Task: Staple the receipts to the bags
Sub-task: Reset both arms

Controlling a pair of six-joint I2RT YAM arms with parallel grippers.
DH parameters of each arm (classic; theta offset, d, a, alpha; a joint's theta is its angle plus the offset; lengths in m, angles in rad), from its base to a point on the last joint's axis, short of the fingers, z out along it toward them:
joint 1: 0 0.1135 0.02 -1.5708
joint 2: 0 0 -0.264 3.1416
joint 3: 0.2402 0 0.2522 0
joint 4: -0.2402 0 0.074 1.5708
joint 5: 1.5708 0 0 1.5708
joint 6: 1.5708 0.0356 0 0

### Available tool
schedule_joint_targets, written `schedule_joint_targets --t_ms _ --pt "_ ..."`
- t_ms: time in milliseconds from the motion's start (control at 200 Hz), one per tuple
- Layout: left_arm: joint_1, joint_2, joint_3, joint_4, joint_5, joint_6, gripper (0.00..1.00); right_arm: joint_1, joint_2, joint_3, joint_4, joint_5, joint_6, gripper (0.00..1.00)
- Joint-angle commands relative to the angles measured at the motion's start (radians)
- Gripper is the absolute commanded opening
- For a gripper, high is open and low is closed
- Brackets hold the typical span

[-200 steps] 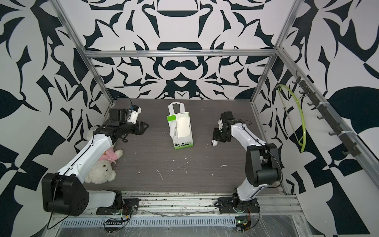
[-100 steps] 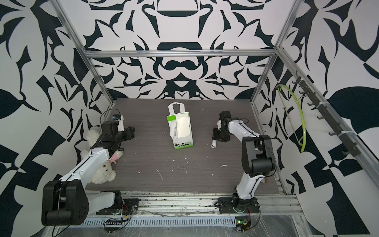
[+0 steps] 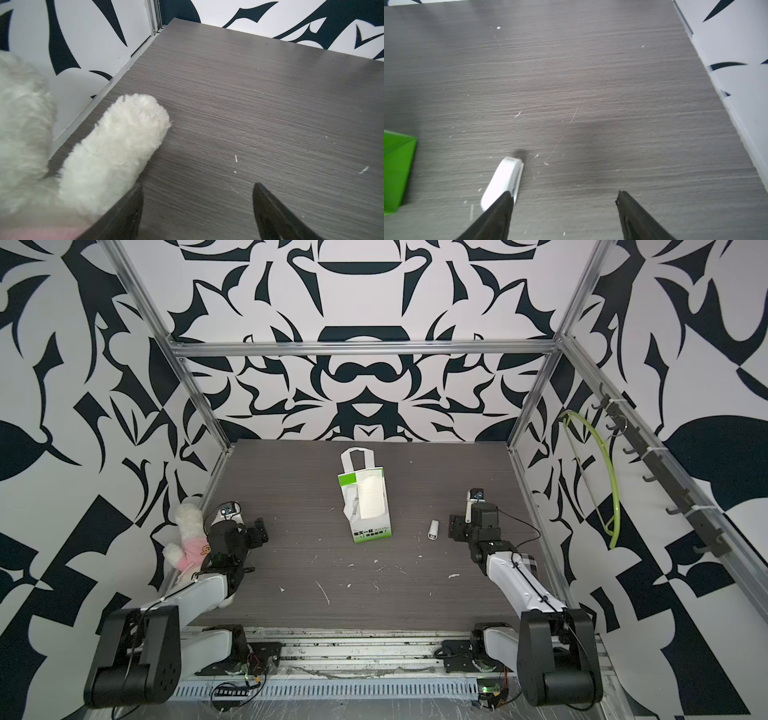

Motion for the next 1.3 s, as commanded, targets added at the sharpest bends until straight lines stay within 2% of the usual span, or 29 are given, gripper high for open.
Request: schedule_joint_targets --t_ms 0,255,340,405,450,525,550,610,1295 --pt "0.002 0.082 -0.001 0.256 0.014 0.042 0.84 -0.005 0.021 -0.033 0.273 0.035 -0.043 0.8" --pt "0.003 0.33 -0.01 0.534 0.013 0.058 0.84 -0.005 0.164 -0.127 0.568 0.04 -0.056 0.79" --pt "0.002 0.296 0.019 0.422 0.015 0.05 0.84 -0.004 0.217 -0.145 0.643 0.03 -0.064 0.79" --pt "0.003 0.303 0.065 0.343 -0.028 0.032 0.84 -0.005 0.268 -0.155 0.7 0.018 -0.066 0.79" --pt "0.005 0.31 0.077 0.329 -0.028 0.033 0.91 -0.004 0.297 -0.163 0.737 0.016 -0.066 0.79" --pt "0.008 0.308 0.076 0.329 -0.024 0.029 0.94 -0.005 0.335 -0.179 0.796 0.021 -0.06 0.79" --pt "0.009 0.308 0.076 0.329 -0.028 0.027 1.0 -0.004 0.345 -0.184 0.813 0.022 -0.06 0.79" --pt "0.009 0.307 0.074 0.329 -0.028 0.027 0.99 -0.005 0.355 -0.199 0.85 0.021 -0.061 0.79" --pt "0.01 0.308 0.077 0.324 -0.025 0.027 0.99 -0.005 0.356 -0.203 0.856 0.036 -0.053 0.79"
